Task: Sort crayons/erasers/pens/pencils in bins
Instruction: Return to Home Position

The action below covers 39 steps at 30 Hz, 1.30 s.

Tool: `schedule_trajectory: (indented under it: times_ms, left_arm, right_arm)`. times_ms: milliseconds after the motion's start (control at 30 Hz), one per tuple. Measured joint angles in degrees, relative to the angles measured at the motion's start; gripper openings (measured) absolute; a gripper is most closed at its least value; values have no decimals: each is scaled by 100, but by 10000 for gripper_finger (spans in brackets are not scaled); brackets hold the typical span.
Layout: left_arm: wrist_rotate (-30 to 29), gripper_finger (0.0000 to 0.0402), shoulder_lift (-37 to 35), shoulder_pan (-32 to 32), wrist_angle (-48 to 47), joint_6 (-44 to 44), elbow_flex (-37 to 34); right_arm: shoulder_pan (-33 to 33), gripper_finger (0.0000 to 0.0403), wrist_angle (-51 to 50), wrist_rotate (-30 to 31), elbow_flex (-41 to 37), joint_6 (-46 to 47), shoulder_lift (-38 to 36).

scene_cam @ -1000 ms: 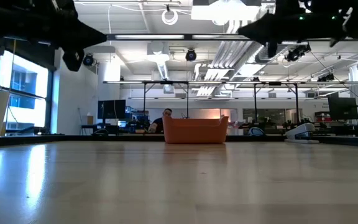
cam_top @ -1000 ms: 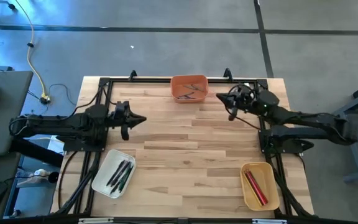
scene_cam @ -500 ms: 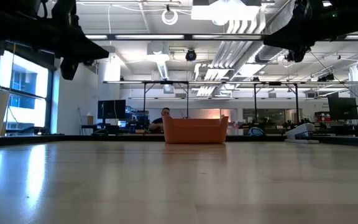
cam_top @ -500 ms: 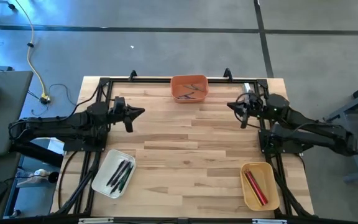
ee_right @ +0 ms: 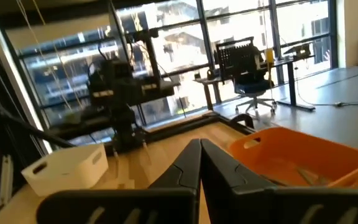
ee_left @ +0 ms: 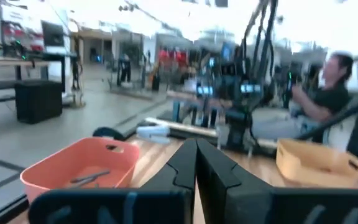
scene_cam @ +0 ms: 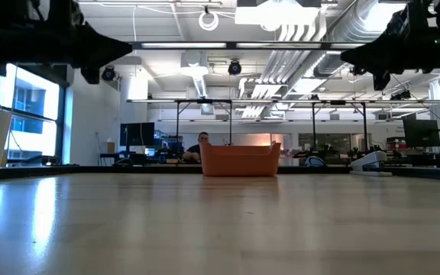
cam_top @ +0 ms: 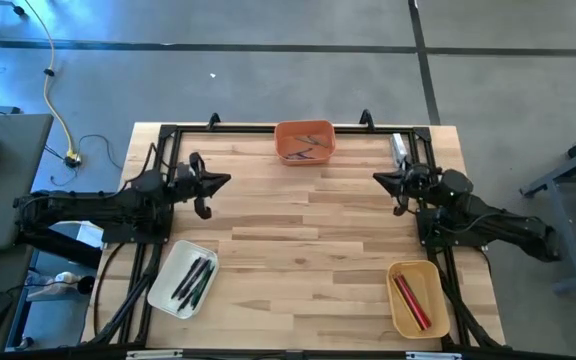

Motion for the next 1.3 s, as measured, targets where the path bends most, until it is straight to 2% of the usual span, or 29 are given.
schedule_trajectory:
  times_ms: [133, 200, 333, 567, 767, 900, 1100, 1200, 1300]
  left_arm:
    - [-189, 0, -91, 119, 843, -328, -610]
    - [-135, 0, -199, 168, 675, -378, -604]
    - [51, 0, -433, 184, 301, -222, -603]
    - [-43, 0, -1261, 186, -726, -208, -603]
    - [-238, 0, -2385, 186, -1860, -205, -603]
    - [-60, 0, -3174, 186, -2787, -315, -604]
    - [-103, 0, -3150, 342, -3017, -358, -600]
    - [52, 0, -3147, 474, -2905, -326, -607]
    - [112, 0, -3148, 609, -2959, -232, -603]
  right_arm:
    - [-2, 0, 30, 39, -424, 263, -704]
    - [-2, 0, -9, 42, -536, 260, -1046]
    - [-3, 0, -180, -21, -543, 113, -1024]
    - [0, 0, -370, -240, -539, 8, -1056]
    - [-4, 0, -403, -236, -541, 104, -1056]
    - [-7, 0, -383, -54, -541, 103, -1056]
    - [-4, 0, -427, -23, -543, 83, -1058]
    - [-4, 0, -442, -10, -546, 131, -1056]
    - [-4, 0, -412, 277, -546, 75, -1056]
